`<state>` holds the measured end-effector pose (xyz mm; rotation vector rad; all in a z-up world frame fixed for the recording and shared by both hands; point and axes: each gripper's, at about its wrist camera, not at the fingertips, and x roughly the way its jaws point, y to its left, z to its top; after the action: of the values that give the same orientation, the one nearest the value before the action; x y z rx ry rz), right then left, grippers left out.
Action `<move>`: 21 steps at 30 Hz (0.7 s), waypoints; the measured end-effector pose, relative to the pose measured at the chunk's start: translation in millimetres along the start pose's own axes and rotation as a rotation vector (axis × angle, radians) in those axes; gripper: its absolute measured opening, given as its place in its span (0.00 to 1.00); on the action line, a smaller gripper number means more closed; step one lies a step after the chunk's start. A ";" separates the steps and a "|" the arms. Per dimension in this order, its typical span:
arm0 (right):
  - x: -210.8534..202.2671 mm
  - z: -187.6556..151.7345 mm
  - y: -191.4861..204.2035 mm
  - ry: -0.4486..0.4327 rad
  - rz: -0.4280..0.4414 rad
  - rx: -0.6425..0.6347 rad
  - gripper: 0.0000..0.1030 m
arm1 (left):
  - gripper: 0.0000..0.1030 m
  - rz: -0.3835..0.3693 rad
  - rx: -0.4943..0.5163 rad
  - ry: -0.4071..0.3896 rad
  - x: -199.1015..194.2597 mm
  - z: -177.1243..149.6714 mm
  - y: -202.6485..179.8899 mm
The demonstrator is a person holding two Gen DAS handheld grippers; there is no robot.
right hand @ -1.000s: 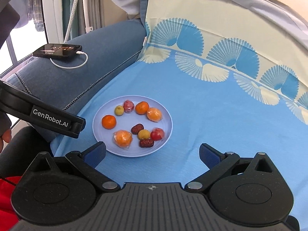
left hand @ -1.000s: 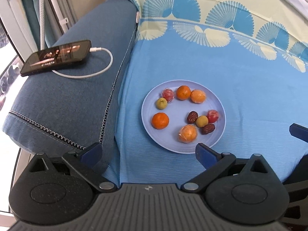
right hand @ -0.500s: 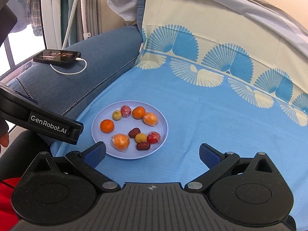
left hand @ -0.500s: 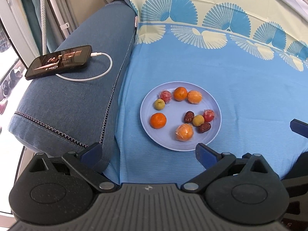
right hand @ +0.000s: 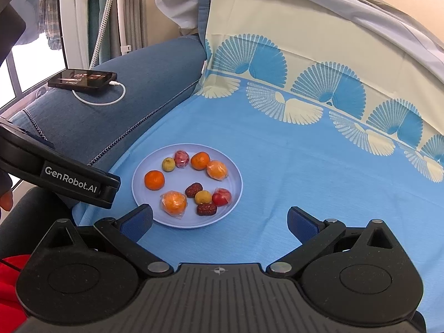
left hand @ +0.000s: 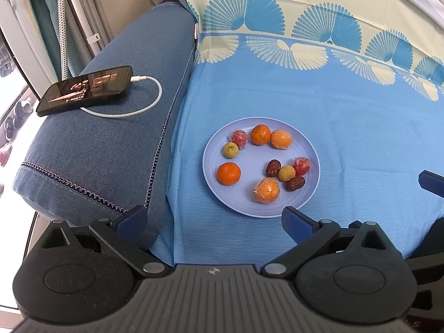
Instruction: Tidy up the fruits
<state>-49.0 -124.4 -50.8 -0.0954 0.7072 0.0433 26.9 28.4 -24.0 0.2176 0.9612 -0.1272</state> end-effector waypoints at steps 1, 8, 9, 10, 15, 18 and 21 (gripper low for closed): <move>0.1 0.2 0.1 0.000 -0.001 0.000 0.99 | 1.00 0.000 0.000 0.000 -0.1 0.0 0.0; -0.1 0.1 0.1 -0.001 0.000 -0.001 0.99 | 1.00 0.001 0.001 0.000 0.4 0.2 -0.3; 0.0 0.2 0.0 -0.001 0.000 -0.002 0.99 | 1.00 0.002 0.001 -0.001 0.4 0.2 -0.4; -0.4 0.1 -0.2 0.000 0.000 -0.003 0.99 | 1.00 0.002 0.002 -0.001 0.3 0.2 -0.5; -0.4 0.5 -0.3 -0.001 0.000 -0.004 0.99 | 1.00 0.003 0.004 -0.004 -0.1 0.5 -0.7; -0.6 0.5 -0.2 -0.001 0.000 -0.004 0.99 | 1.00 0.002 0.005 -0.004 0.1 0.8 -0.9; -0.9 0.6 -0.4 -0.001 0.000 -0.004 0.99 | 1.00 0.004 0.010 -0.004 0.2 1.3 -1.2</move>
<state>-49.3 -124.8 -49.7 -0.0996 0.7057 0.0446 27.8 26.9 -23.6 0.2283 0.9566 -0.1292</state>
